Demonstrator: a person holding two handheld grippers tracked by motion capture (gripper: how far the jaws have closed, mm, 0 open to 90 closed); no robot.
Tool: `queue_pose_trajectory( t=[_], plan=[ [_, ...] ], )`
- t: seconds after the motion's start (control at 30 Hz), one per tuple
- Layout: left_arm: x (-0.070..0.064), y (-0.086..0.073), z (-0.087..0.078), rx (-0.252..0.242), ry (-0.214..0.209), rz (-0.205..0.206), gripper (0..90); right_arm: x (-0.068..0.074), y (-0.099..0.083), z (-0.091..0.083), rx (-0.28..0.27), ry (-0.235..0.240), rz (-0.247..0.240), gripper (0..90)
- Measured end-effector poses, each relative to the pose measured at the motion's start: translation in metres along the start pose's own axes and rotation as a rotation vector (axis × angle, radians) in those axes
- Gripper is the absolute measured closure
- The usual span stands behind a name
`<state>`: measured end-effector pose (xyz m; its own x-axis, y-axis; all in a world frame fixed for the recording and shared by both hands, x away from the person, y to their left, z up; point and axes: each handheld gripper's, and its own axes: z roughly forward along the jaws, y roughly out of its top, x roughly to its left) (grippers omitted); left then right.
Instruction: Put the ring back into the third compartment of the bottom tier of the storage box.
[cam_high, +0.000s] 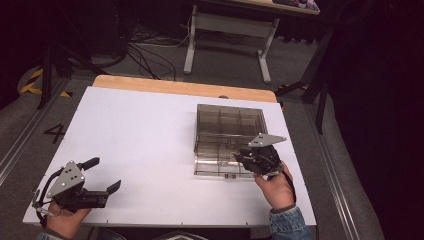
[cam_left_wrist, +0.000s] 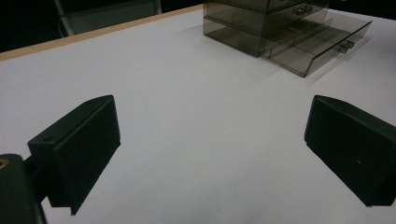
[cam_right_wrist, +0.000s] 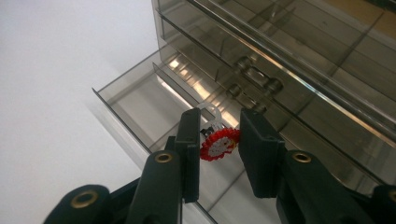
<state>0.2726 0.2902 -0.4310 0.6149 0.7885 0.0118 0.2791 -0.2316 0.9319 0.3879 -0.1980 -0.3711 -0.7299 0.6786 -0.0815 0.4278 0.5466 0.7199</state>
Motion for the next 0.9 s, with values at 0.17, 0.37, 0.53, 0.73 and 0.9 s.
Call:
queue_pose_trajectory(
  t=[0.17, 0.37, 0.53, 0.73, 0.9],
  plan=[
    [0.0, 0.0, 0.0, -0.003, 0.004, 0.002, 4.1, -0.004, -0.004, 0.0, 0.019, -0.013, 0.012, 69.8],
    [0.0, 0.0, 0.0, -0.003, 0.003, 0.002, 4.1, -0.008, -0.008, 0.0, 0.041, -0.035, 0.011, 69.8],
    [0.0, 0.0, 0.0, -0.003, 0.004, 0.001, 4.1, -0.012, -0.012, 0.001, 0.059, -0.044, 0.028, 69.8],
    [0.0, 0.0, 0.001, -0.001, 0.002, -0.001, 4.2, -0.017, -0.017, 0.002, 0.083, -0.055, 0.042, 69.7],
    [0.0, 0.0, 0.001, -0.001, 0.002, -0.001, 4.2, -0.02, -0.021, 0.004, 0.104, -0.06, 0.05, 69.8]
  ],
)
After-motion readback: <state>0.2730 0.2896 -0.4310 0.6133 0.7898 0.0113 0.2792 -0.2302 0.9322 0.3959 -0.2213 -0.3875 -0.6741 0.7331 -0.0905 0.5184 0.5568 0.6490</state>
